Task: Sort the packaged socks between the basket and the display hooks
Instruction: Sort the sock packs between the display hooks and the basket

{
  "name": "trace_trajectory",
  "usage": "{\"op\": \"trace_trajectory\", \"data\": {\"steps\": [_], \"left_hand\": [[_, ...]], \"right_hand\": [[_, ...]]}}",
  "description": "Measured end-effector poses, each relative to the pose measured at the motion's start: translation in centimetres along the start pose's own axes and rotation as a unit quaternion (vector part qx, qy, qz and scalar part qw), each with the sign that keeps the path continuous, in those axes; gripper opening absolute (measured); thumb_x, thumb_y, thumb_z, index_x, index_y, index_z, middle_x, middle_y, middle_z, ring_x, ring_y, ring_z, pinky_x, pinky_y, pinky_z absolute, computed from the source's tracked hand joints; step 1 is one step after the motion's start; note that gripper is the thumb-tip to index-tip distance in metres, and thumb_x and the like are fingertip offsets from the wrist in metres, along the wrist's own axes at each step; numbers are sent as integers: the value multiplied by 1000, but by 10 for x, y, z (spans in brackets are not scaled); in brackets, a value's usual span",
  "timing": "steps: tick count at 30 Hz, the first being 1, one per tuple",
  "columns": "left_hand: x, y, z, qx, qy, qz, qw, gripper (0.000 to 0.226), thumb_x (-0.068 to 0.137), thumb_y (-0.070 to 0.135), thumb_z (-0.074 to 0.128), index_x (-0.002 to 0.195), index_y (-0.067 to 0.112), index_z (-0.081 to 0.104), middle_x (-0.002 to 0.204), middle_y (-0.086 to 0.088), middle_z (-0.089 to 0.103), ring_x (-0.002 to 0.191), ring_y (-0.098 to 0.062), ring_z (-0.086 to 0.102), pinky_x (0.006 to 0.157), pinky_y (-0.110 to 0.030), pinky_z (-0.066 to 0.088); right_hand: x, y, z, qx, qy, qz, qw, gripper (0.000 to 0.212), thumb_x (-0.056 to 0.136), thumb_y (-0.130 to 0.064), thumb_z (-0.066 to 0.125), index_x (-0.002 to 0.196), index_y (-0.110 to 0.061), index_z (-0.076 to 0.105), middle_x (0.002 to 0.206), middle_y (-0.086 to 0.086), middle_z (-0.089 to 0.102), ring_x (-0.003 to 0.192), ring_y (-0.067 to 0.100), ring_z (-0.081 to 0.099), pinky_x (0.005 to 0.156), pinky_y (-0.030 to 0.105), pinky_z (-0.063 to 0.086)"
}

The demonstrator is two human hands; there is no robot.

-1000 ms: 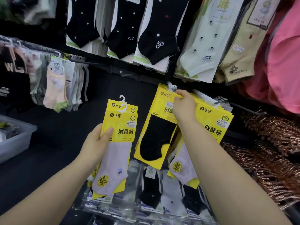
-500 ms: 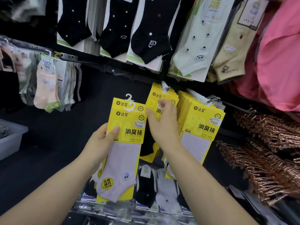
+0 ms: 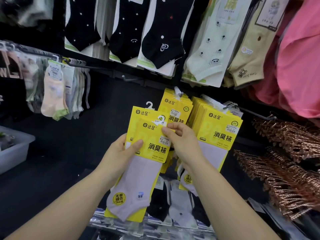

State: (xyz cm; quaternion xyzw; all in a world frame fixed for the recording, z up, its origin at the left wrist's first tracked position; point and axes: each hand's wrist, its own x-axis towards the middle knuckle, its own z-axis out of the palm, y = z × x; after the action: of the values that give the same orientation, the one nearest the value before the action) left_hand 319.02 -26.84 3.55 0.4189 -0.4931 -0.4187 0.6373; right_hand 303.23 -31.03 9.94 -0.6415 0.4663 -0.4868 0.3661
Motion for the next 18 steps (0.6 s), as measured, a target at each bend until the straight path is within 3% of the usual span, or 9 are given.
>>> {"op": "trace_trajectory", "data": {"steps": [2,4,6,7,11,14,18], "left_hand": [[0,-2,-2,0,7,-15,1000,26,85,45,56,103,29,66,100,4,75,95,-18,71,81,-36,53],[2,-3,-8,-8,33,-28,999,21,96,38,49,100,30,68,104,4,74,102,-20,68,90,-42,50],[3,-4,-16,7,62,-20,998,23,100,33,46,99,31,69,103,8,74,102,-16,67,88,-39,50],[4,-5,-20,21,75,-11,997,22,100,31,45,99,30,68,100,11,74,99,-11,68,84,-34,50],[4,-6,-34,88,134,17,987,23,101,29,43,92,35,63,84,19,71,82,4,64,66,-22,42],[4,-7,-42,118,156,13,981,22,101,30,43,90,33,62,89,13,68,86,-5,61,66,-25,42],[3,-9,-46,121,144,4,982,21,100,32,44,92,29,63,91,10,69,88,-9,62,69,-27,44]], "right_hand": [[-1,2,-3,6,5,-8,1000,3,87,-29,66,89,-31,64,107,1,68,98,21,64,78,45,54],[0,2,-8,0,25,-29,999,8,90,-28,62,86,-34,64,108,-4,66,98,9,60,76,25,48],[3,0,-15,-4,57,-55,997,12,94,-27,56,85,-35,60,90,-10,60,72,-12,57,62,7,43],[5,-1,-18,-8,79,-65,995,13,95,-27,53,86,-34,58,80,-12,55,58,-13,53,52,3,39],[17,-11,-22,-56,155,-111,980,11,100,-24,42,95,-25,52,70,-9,50,44,-4,45,37,10,31],[36,-25,-18,-98,179,-137,969,11,100,-21,40,96,-22,50,71,-2,50,45,7,36,41,20,29],[60,-36,-9,-135,176,-120,968,16,99,-17,42,103,-13,57,74,2,54,53,14,42,41,23,30]]}}
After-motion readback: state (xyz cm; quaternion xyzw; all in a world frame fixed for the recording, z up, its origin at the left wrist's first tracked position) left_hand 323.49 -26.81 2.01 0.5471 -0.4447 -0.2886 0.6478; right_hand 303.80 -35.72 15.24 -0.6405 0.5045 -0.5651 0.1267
